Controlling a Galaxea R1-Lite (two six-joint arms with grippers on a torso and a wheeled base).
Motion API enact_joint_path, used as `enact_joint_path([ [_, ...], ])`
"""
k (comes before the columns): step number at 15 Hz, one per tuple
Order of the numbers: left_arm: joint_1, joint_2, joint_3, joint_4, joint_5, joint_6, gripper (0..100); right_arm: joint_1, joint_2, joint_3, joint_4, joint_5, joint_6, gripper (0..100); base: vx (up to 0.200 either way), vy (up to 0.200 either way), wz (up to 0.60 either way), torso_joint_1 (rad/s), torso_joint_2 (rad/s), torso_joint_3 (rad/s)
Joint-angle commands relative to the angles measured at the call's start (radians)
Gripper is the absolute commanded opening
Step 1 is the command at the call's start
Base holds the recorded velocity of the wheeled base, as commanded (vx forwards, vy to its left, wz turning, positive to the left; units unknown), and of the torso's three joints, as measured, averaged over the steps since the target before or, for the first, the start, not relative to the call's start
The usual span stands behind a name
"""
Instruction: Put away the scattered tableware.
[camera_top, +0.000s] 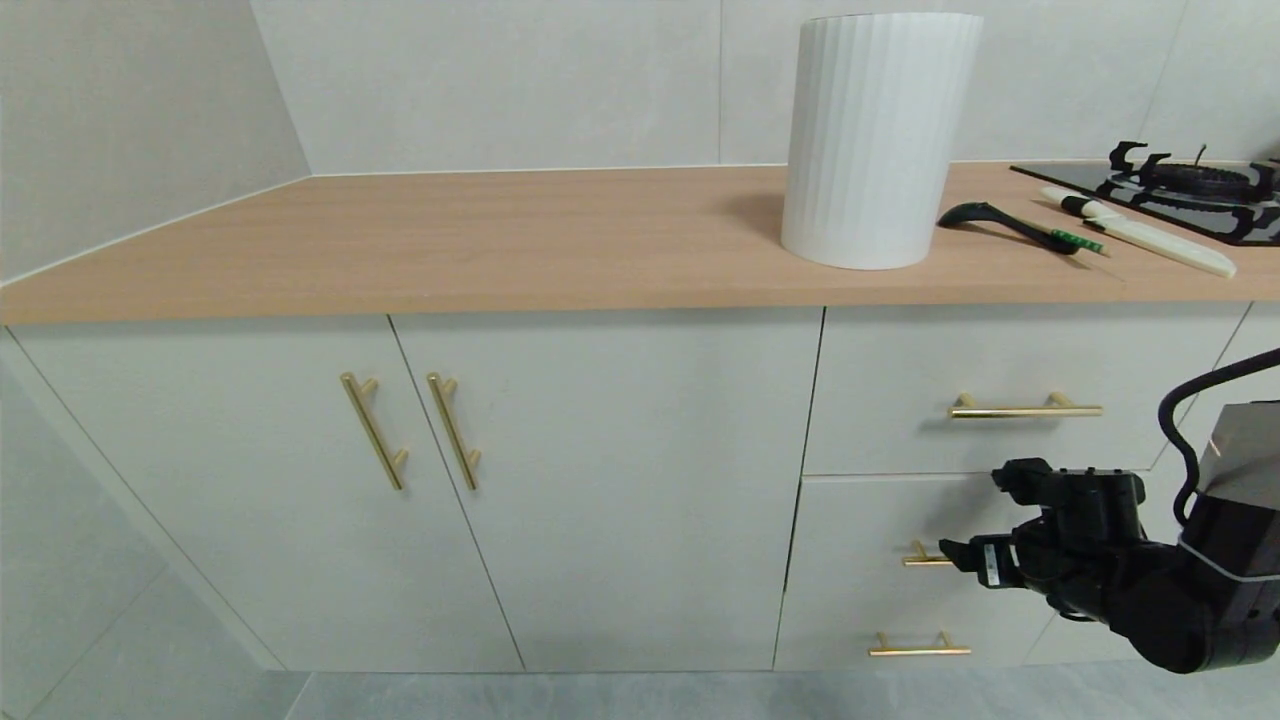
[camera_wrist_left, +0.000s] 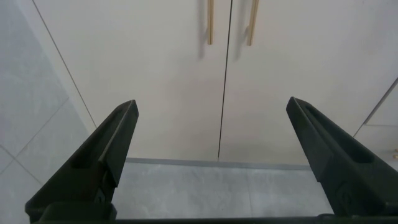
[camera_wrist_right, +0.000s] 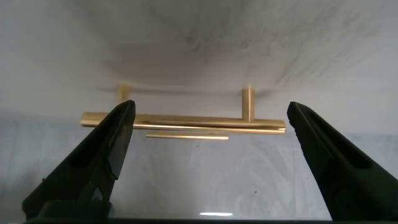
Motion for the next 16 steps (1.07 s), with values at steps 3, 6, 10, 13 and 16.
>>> enact_joint_path([
  [3,0.000,0.001,0.000,0.000,0.000,-0.001,100,-0.004,0.089,-0.027,-0.065,-0.056,-0.002,100,0.000,0.000,0.00,0.000,0.00,0.000],
  [6,0.000,0.001,0.000,0.000,0.000,-0.001,100,-0.004,0.130,-0.027,-0.113,-0.071,-0.006,100,0.000,0.000,0.00,0.000,0.00,0.000],
  [10,0.000,0.001,0.000,-0.002,0.000,-0.001,100,-0.006,0.133,-0.015,-0.111,-0.071,-0.029,100,0.000,0.000,0.00,0.000,0.00,0.000],
  [13,0.000,0.001,0.000,0.000,0.000,-0.001,100,-0.012,0.127,-0.006,-0.111,-0.069,-0.032,100,0.000,0.000,0.00,0.000,0.00,0.000],
  [16,0.000,0.001,0.000,0.000,0.000,-0.001,100,-0.021,0.073,0.079,-0.107,-0.049,-0.046,100,0.000,0.000,0.00,0.000,0.00,0.000],
])
